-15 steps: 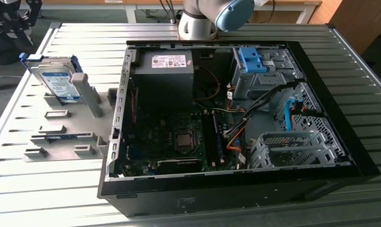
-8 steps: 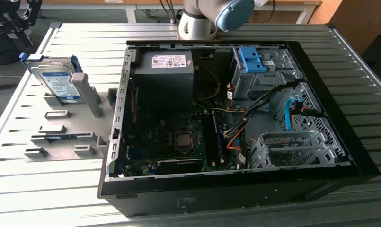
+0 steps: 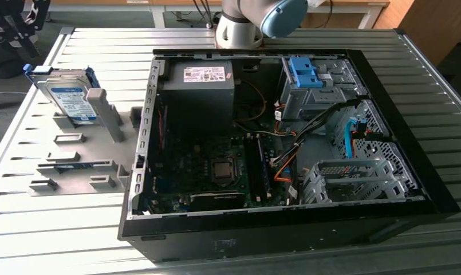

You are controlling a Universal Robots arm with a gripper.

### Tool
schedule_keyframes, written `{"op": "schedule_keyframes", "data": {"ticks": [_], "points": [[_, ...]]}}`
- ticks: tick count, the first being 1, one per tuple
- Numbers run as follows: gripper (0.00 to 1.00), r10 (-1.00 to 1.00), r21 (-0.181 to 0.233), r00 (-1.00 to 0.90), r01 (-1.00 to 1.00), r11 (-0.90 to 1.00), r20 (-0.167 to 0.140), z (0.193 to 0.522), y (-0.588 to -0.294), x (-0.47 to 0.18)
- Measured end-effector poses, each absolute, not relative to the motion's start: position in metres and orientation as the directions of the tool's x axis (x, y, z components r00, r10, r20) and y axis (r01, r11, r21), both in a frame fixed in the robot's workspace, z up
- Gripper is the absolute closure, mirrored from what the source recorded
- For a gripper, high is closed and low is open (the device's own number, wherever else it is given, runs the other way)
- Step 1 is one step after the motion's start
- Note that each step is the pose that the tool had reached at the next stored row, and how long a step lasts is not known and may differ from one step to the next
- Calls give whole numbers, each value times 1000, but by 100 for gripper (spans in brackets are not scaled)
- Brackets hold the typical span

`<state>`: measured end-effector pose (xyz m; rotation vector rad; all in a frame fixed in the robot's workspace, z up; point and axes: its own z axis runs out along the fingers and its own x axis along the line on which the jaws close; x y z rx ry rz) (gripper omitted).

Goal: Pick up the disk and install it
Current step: 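Pick up the disk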

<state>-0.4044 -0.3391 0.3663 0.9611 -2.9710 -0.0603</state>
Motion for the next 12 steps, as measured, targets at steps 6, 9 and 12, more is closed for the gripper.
{"op": "schedule_keyframes", "data": {"ticks": [6, 9, 12], "points": [[89, -641, 42, -768, -640, 767, 6, 366, -339, -404], [89, -664, 42, -748, -663, 747, 6, 366, -339, -405], [89, -686, 42, -727, -686, 727, 6, 366, -339, -405]]}}
